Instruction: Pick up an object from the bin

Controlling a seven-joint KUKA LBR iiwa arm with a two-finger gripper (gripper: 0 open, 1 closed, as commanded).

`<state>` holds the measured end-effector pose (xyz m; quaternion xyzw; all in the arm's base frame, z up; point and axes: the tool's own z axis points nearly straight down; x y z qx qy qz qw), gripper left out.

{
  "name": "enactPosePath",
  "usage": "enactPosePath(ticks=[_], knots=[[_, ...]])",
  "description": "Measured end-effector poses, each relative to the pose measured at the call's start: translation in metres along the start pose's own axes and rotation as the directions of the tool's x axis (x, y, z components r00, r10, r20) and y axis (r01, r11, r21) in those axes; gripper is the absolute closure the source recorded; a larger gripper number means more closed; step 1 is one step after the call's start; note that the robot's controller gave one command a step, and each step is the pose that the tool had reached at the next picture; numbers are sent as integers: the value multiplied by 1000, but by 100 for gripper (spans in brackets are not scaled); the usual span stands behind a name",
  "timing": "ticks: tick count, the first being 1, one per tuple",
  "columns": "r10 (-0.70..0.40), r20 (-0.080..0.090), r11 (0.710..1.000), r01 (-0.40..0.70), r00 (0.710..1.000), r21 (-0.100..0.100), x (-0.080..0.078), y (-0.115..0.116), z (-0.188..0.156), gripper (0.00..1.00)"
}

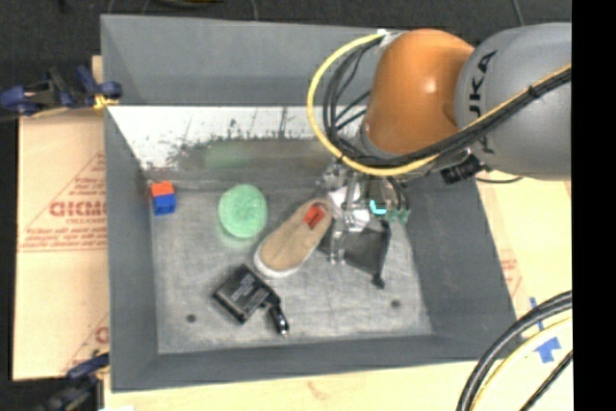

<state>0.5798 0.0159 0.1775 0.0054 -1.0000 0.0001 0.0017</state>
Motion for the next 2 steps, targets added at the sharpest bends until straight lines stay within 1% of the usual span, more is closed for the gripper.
enactPosePath(ticks=[1,2], knots=[[0,7,1000,0,1000,0,-2,0,-4,0],[-161,9,987,161,987,2,-12,12,20,0]])
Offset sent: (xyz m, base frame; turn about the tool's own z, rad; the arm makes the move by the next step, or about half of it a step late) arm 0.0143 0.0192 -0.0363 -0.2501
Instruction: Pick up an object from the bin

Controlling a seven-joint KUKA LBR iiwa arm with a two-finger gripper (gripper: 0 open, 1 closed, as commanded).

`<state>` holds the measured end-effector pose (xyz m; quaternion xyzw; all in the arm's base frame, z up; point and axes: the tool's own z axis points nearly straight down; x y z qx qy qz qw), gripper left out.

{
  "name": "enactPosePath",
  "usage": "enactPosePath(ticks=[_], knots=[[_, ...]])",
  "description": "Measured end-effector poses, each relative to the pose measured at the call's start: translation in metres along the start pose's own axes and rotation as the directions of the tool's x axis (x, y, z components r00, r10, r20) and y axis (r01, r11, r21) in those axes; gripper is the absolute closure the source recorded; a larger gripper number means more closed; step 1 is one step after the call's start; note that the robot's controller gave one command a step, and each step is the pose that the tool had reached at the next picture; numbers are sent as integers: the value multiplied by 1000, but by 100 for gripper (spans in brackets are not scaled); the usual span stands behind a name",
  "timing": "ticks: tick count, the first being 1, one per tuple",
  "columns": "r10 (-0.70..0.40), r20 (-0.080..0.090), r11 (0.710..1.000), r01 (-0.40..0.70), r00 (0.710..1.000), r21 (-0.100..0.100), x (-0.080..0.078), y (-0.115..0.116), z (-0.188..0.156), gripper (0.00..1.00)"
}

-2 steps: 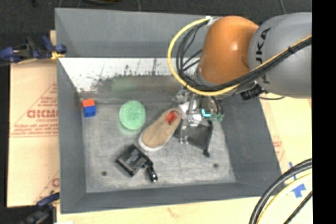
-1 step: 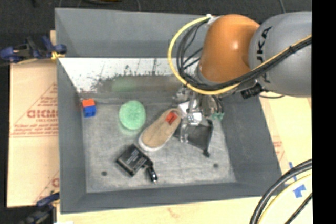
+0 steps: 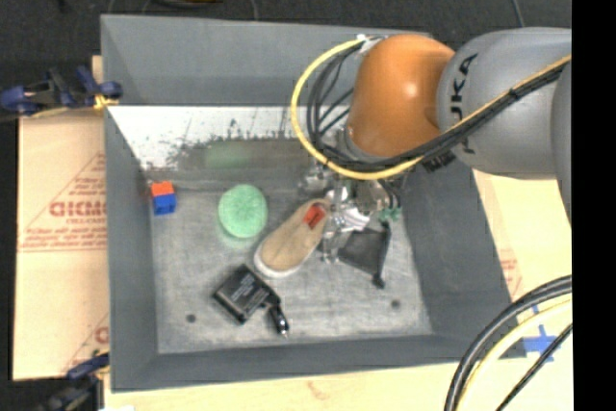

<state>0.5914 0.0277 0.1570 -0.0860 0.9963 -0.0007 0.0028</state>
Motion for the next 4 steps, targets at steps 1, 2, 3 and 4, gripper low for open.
enactPosePath(ticks=[1,2,3,4], knots=[[-77,-4,997,77,997,-3,-4,7,40,0],[-119,-1,993,119,993,-1,-17,9,19,0],[-201,3,980,201,980,0,-12,11,72,0],[-202,9,979,202,979,-1,9,7,83,100]])
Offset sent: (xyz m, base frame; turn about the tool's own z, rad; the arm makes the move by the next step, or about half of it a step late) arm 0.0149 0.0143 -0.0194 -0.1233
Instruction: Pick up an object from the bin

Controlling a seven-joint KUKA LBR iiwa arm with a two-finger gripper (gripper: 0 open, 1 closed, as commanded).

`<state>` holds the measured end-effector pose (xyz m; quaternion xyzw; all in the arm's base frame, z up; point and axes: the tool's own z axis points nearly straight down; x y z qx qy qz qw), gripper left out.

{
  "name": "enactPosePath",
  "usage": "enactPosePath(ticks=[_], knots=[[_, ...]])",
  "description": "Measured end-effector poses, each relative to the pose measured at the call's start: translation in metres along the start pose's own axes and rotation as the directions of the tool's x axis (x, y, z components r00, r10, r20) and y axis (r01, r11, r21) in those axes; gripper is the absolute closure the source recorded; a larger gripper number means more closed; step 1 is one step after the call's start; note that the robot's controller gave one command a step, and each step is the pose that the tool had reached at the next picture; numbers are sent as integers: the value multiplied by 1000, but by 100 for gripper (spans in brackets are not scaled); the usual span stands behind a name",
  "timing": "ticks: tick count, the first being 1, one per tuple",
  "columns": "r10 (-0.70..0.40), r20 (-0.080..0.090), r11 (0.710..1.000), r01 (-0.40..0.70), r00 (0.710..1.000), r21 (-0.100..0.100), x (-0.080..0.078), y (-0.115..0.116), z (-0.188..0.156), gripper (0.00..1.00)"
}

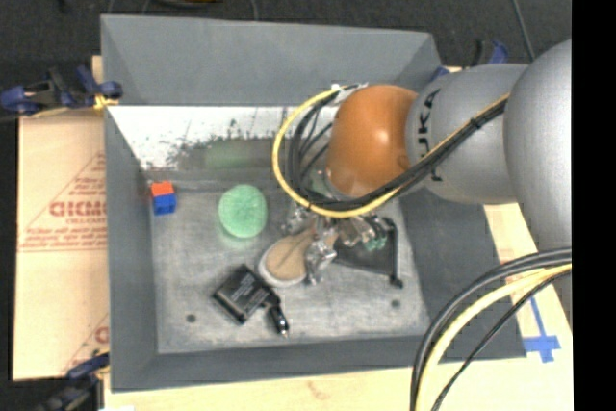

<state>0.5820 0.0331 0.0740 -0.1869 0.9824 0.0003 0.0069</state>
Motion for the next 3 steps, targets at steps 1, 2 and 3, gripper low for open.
enactPosePath(ticks=[1,2,3], knots=[[0,0,1000,0,1000,0,0,0,0,100],[1,-2,1000,-1,1000,-1,0,0,-1,100],[1,-13,1000,-1,1000,-3,2,1,-8,100]])
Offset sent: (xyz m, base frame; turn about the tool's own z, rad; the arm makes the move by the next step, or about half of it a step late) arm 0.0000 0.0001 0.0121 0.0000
